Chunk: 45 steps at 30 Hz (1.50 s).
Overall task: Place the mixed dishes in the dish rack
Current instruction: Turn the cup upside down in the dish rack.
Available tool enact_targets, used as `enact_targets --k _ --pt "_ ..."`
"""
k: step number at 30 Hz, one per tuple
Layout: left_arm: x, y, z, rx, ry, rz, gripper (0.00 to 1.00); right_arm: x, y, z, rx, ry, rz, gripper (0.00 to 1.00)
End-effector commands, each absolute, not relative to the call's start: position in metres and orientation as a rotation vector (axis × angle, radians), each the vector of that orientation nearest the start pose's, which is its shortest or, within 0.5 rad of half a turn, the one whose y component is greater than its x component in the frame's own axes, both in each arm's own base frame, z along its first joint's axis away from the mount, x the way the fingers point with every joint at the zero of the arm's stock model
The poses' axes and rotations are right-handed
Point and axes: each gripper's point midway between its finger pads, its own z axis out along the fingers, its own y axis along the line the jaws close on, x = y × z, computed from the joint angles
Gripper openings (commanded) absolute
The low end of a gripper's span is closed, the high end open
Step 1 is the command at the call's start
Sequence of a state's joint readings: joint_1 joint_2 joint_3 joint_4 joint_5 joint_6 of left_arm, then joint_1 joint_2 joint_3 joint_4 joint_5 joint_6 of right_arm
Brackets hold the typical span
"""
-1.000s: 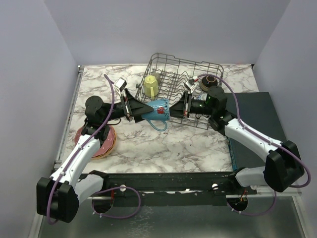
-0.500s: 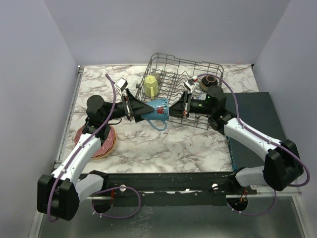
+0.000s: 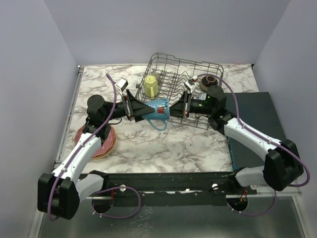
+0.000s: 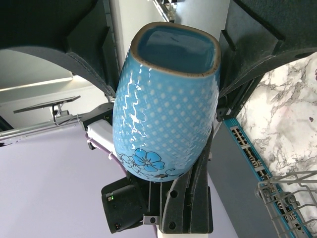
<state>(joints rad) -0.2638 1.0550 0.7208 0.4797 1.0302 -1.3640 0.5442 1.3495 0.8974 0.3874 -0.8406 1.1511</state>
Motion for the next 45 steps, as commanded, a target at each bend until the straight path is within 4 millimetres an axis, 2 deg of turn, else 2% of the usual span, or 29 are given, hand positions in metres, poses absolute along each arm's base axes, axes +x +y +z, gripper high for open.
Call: enact_targets --k 1,9,23,37,45 --pt "0.209 -0.238 0.338 0.146 1.844 -1.945 0.38 0.229 0.325 0.298 -0.242 1.99 1.873 0.03" --pt "0.211 -0.238 0.34 0.137 1.839 -1.945 0.25 0.227 0.321 0.297 -0.228 1.993 1.841 0.22" --pt "0.213 -0.238 0.342 0.121 1.838 -1.947 0.0 0.221 0.307 0.298 -0.208 1.99 1.758 0.39" --pt "0.225 -0.242 0.342 0.118 1.857 -1.948 0.0 0.219 0.281 0.297 -0.195 2.007 1.619 0.45" --pt "0.24 -0.245 0.334 0.111 1.911 -1.899 0.0 0.22 0.258 0.297 -0.177 2.034 1.449 0.47"
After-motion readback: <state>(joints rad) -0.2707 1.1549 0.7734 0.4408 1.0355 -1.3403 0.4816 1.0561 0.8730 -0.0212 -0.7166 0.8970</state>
